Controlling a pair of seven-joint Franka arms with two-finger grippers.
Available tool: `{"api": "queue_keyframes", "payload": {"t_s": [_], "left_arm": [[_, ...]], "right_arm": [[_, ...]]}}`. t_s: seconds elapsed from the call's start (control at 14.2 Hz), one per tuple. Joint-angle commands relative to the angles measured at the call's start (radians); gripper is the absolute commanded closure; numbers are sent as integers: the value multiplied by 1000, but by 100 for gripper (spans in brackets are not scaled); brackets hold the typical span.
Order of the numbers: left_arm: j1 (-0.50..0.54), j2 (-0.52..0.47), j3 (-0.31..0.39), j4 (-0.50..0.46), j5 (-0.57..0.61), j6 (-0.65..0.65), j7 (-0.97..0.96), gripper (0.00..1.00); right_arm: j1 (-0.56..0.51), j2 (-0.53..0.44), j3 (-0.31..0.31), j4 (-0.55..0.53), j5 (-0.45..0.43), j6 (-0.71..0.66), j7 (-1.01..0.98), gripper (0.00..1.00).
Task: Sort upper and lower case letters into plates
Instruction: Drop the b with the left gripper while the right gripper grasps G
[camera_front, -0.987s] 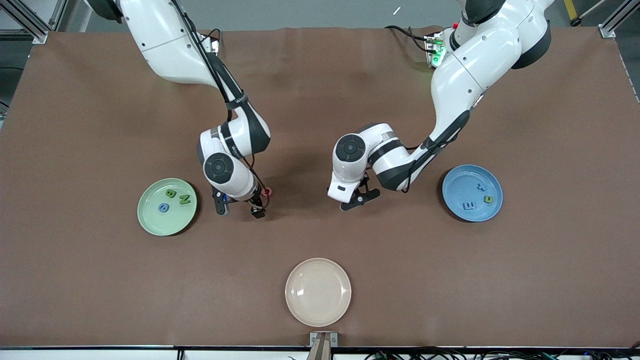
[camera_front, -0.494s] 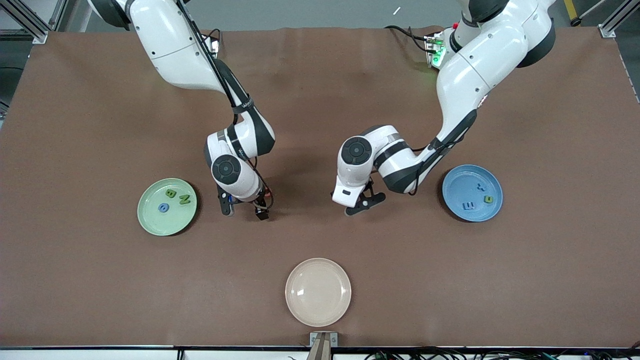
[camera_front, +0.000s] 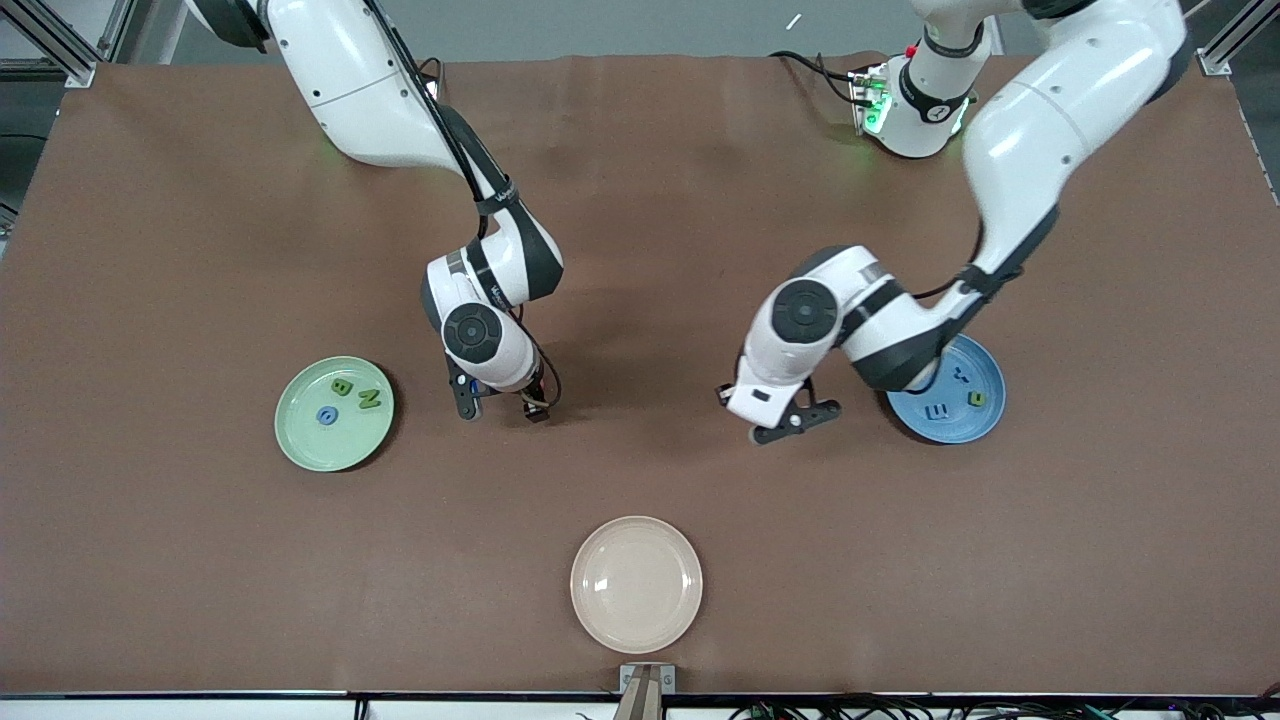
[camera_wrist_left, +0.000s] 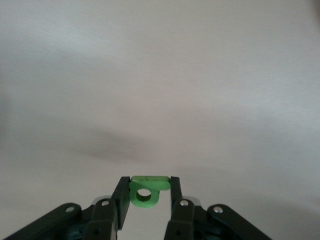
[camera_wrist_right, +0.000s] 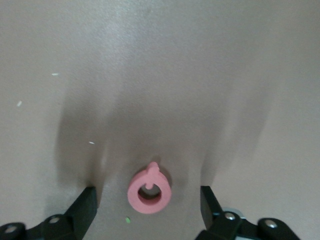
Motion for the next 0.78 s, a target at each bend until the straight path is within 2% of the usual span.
{"api": "queue_keyframes", "payload": {"t_s": [0.0, 0.21, 0.35, 0.56, 0.71], "left_arm": [[214, -63, -124, -157, 16, -20, 117, 85], [410, -76, -207, -274, 93, -20, 220, 85], [530, -76, -245, -343, 139, -18, 307, 85], [664, -71, -265, -417, 199, -10, 409, 85], [719, -65, -265, -453, 245, -3, 450, 85]], "right_arm": [[14, -57, -16, -47, -5, -9, 19, 12], [22, -95, -31, -61, -19, -7, 48, 14], [26, -109, -41, -65, -68, -7, 76, 17], [32, -103, -41, -76, -80, 7, 96, 17], [51, -105, -41, -127, -80, 59, 99, 17]]}}
